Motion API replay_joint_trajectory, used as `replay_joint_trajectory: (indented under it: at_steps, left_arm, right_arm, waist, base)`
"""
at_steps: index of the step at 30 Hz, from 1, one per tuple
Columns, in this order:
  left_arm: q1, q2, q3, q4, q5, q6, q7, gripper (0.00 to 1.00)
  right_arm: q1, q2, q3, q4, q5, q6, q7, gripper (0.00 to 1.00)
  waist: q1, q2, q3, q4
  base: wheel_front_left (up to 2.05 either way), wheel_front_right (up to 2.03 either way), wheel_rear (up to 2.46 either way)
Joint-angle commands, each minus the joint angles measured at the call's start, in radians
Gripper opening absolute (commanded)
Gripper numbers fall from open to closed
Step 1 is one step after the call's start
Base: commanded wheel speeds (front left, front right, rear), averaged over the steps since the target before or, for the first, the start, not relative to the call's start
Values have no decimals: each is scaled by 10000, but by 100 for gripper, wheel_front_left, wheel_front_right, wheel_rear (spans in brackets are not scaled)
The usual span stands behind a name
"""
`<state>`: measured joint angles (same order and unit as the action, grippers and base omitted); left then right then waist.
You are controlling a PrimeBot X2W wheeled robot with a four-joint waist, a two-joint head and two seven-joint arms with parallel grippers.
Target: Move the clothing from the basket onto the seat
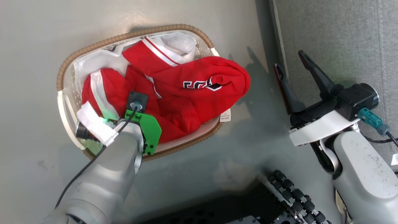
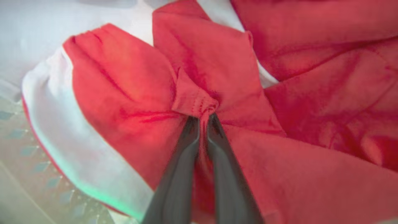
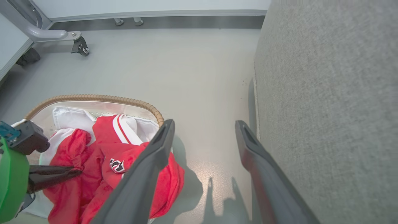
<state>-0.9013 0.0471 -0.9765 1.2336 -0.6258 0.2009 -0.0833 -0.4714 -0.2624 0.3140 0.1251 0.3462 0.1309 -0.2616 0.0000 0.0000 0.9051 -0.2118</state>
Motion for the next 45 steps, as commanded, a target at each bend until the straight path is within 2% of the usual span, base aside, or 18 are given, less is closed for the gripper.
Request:
replay_joint_trajectory:
  at_steps: [1,12,18,25,31,45]
  left_arm:
    - [279,67,-18,-41,-139,-138,-128,0]
    - [1064,62,-114,-315,-653,-579,-1554,0]
    - [1637,56,23,-739,-713,-596,-1836,0]
    - [2604,342,1004,-2548,85,-514,-1822,0]
    - [3484,562,1947,-3878,1020,-678,-1825,0]
    - [4781,368,3975,-6743,2658,-1290,-1814,0]
  right_arm:
    - [57,28,34,70,87,-3,-46,100]
    - [561,93,398,282,107,-3,-46,100]
    - [966,218,585,336,63,-3,-48,100]
    - [1578,398,659,419,-55,-3,-46,100]
    - [2162,604,601,606,-55,-3,-48,100]
    - [3304,1052,315,858,-258,-3,-46,100]
  waist:
    - [0,0,-443,31]
    - [0,0,-2298,446]
    - [0,0,-3499,695]
    - [0,0,-4816,936]
    - [0,0,-5783,1034]
    - [0,0,-7548,1044]
  base:
    - [0,0,0]
    - [0,0,0]
    - [0,0,0]
    - [0,0,0]
    - [0,0,0]
    - [0,0,0]
